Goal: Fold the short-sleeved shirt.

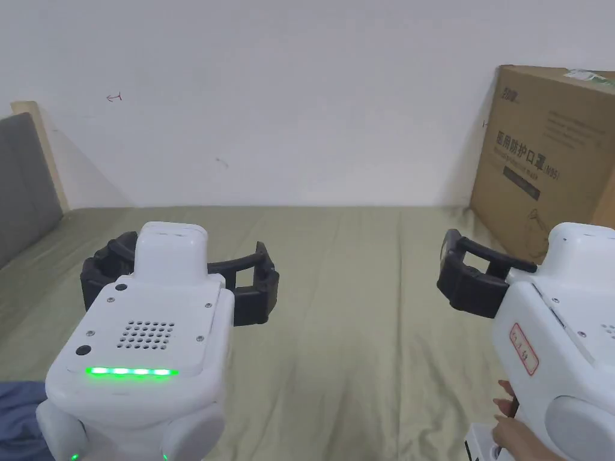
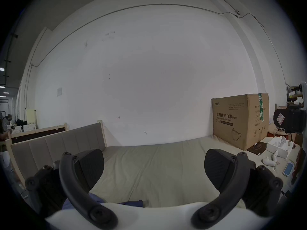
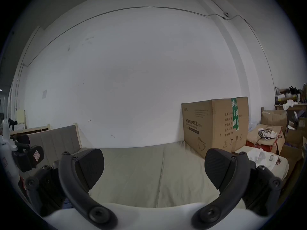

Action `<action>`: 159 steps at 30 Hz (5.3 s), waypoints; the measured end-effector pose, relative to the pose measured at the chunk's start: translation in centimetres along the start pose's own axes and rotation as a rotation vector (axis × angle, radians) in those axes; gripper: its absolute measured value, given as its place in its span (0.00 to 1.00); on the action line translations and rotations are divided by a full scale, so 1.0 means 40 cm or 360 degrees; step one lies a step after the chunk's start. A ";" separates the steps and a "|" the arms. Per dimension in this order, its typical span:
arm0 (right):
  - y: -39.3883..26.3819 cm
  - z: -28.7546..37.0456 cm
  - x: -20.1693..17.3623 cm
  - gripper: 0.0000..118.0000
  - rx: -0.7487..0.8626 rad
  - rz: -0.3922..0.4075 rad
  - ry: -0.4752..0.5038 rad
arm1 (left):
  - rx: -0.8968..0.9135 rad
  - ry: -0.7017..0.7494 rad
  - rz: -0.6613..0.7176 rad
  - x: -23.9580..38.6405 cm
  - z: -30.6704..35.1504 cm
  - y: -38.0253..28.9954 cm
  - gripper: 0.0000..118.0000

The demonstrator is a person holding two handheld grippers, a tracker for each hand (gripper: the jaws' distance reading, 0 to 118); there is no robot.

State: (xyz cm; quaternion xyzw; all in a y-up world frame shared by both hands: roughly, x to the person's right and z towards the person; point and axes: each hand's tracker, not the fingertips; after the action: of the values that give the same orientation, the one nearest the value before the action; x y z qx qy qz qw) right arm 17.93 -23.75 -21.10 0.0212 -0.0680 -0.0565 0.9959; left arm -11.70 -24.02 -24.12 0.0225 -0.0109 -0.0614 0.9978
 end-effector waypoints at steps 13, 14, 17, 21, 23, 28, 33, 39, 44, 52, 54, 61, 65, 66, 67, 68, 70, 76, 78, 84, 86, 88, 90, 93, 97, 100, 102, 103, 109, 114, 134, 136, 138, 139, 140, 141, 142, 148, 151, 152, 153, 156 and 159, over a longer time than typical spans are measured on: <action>-0.007 0.012 -0.003 1.00 0.0010 0.0130 -0.0024 | 0.0006 -0.0008 0.0045 -0.003 0.014 0.001 1.00; -0.007 0.013 -0.005 1.00 0.0012 0.0138 -0.0031 | 0.0012 -0.0011 0.0050 -0.004 0.015 0.003 1.00; -0.006 0.015 -0.010 1.00 0.0007 0.0147 -0.0030 | 0.0039 0.0022 0.0060 -0.003 0.020 0.010 1.00; -0.006 0.020 -0.010 1.00 0.0011 0.0161 -0.0024 | 0.0052 0.0001 0.0082 -0.009 0.024 0.016 1.00; -0.007 0.022 -0.009 1.00 0.0013 0.0168 -0.0026 | 0.0057 0.0004 0.0074 -0.007 0.026 0.017 1.00; -0.007 0.023 -0.009 1.00 0.0004 0.0165 -0.0018 | 0.0055 -0.0005 0.0084 -0.004 0.028 0.020 1.00; -0.005 0.023 -0.007 1.00 0.0008 0.0181 -0.0013 | 0.0045 -0.0005 0.0100 -0.006 0.024 0.023 1.00; -0.002 0.018 -0.012 1.00 -0.0012 0.0219 -0.0049 | 0.0015 -0.0008 0.0075 -0.006 0.015 0.023 1.00; -0.003 0.012 -0.011 1.00 -0.0034 0.0203 -0.0055 | -0.0040 -0.0050 0.0073 -0.002 0.006 0.020 1.00; -0.003 0.009 -0.014 0.00 -0.0062 0.0216 0.0091 | -0.0174 -0.0061 0.0013 0.006 -0.010 -0.004 0.00; -0.002 0.011 -0.011 0.00 -0.0068 0.0207 0.0049 | -0.0188 -0.0086 0.0038 0.002 -0.011 -0.006 0.00; -0.023 -0.002 -0.027 0.00 -0.0108 0.0179 0.0056 | -0.0213 -0.0060 0.0098 -0.056 0.007 -0.008 0.00; -0.047 -0.030 -0.130 0.00 -0.0213 0.0126 0.0273 | -0.0233 0.0136 0.0080 -0.189 0.070 -0.015 0.00; -0.052 -0.032 -0.168 0.00 -0.0232 0.0128 0.0350 | -0.0236 0.0220 0.0090 -0.241 0.092 -0.025 0.00; -0.057 -0.030 -0.209 0.00 -0.0241 0.0144 0.0418 | -0.0253 0.0309 0.0101 -0.290 0.115 -0.032 0.00; -0.062 -0.035 -0.242 0.00 -0.0251 0.0154 0.0482 | -0.0266 0.0392 0.0117 -0.332 0.135 -0.038 0.00; -0.073 -0.031 -0.312 0.00 -0.0295 0.0176 0.0585 | -0.0301 0.0599 0.0158 -0.408 0.179 -0.055 0.00; -0.108 -0.052 -0.398 0.00 -0.0425 0.0158 0.0776 | -0.0379 0.0665 0.0182 -0.500 0.219 -0.095 0.00; -0.116 -0.055 -0.398 0.00 -0.0461 0.0165 0.0805 | -0.0509 0.0615 0.0225 -0.539 0.190 -0.110 0.00; -0.155 -0.075 -0.338 0.00 -0.0638 0.0253 0.0806 | -0.1466 0.0196 0.0715 -0.747 -0.014 -0.310 0.00; -0.180 -0.082 -0.314 0.00 -0.0669 0.0320 0.0736 | -0.1645 0.0201 0.0763 -0.771 -0.065 -0.390 0.03; -0.205 -0.094 -0.288 0.00 -0.0722 0.0349 0.0670 | -0.1680 0.0255 0.0815 -0.785 -0.104 -0.452 0.61; -0.225 -0.107 -0.269 0.00 -0.0786 0.0325 0.0636 | -0.1772 0.0263 0.0881 -0.778 -0.141 -0.515 0.97; -0.251 -0.124 -0.246 0.00 -0.0867 0.0274 0.0593 | -0.1822 0.0162 0.0952 -0.757 -0.176 -0.575 0.95; -0.278 -0.132 -0.238 0.00 -0.0932 0.0279 0.0584 | -0.1940 0.0145 0.0855 -0.680 -0.235 -0.706 0.95; -0.294 -0.136 -0.238 0.00 -0.0983 0.0269 0.0599 | -0.1902 0.0248 0.0389 -0.634 -0.255 -0.823 1.00; -0.303 -0.138 -0.240 0.00 -0.1014 0.0248 0.0624 | -0.1682 0.0353 0.0213 -0.537 -0.192 -0.741 1.00; -0.305 -0.138 -0.242 0.00 -0.1021 0.0242 0.0633 | -0.1703 0.0387 0.0236 -0.521 -0.180 -0.724 1.00; -0.305 -0.129 -0.243 0.00 -0.1051 0.0252 0.0677 | -0.1768 0.0194 0.0456 -0.624 -0.182 -0.658 0.77; -0.280 -0.099 -0.220 0.00 -0.1015 0.0205 0.0699 | -0.1572 0.0341 0.0507 -0.673 -0.073 -0.610 0.00; -0.135 -0.017 -0.029 0.00 -0.0761 0.0066 0.0547 | -0.0275 -0.0023 0.0230 -0.493 0.033 0.165 0.00; -0.117 -0.010 -0.005 0.00 -0.0728 0.0034 0.0510 | -0.0158 -0.0204 0.0225 -0.417 0.017 0.228 0.00; -0.100 0.000 0.019 0.00 -0.0690 0.0023 0.0468 | -0.0116 -0.0371 0.0279 -0.338 -0.004 0.278 0.00; -0.092 0.005 0.032 0.00 -0.0672 0.0018 0.0447 | -0.0124 -0.0450 0.0303 -0.303 -0.022 0.292 0.00; -0.085 0.009 0.045 0.00 -0.0658 0.0013 0.0428 | -0.0133 -0.0514 0.0317 -0.269 -0.037 0.300 0.00; -0.079 0.013 0.059 0.00 -0.0645 0.0008 0.0406 | -0.0162 -0.0577 0.0318 -0.230 -0.055 0.303 0.00; -0.073 0.017 0.074 0.00 -0.0635 0.0003 0.0379 | -0.0199 -0.0635 0.0296 -0.187 -0.080 0.295 0.00; -0.075 0.029 0.158 0.00 -0.0638 -0.0033 0.0260 | -0.0903 -0.0833 0.0322 0.048 -0.262 0.047 0.00; -0.097 0.032 0.186 0.00 -0.0677 -0.0026 0.0214 | -0.1378 -0.0976 0.0366 0.158 -0.318 -0.148 0.00; -0.105 0.031 0.193 0.00 -0.0695 -0.0029 0.0202 | -0.1508 -0.1004 0.0384 0.183 -0.323 -0.202 0.00; -0.114 0.029 0.200 0.00 -0.0718 -0.0035 0.0194 | -0.1647 -0.1045 0.0447 0.201 -0.328 -0.254 0.00; -0.134 0.025 0.212 0.00 -0.0766 -0.0048 0.0185 | -0.1800 -0.1027 0.0666 0.219 -0.322 -0.338 0.01; -0.148 0.018 0.213 0.00 -0.0797 -0.0047 0.0178 | -0.1814 -0.0986 0.0737 0.194 -0.322 -0.338 0.20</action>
State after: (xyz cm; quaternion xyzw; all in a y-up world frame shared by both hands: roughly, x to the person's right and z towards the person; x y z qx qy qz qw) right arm 25.59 -30.63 -19.56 -0.2219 0.0036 -0.0848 0.9714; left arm -5.33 -37.80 -37.44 -0.5271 -0.2663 0.1536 0.7922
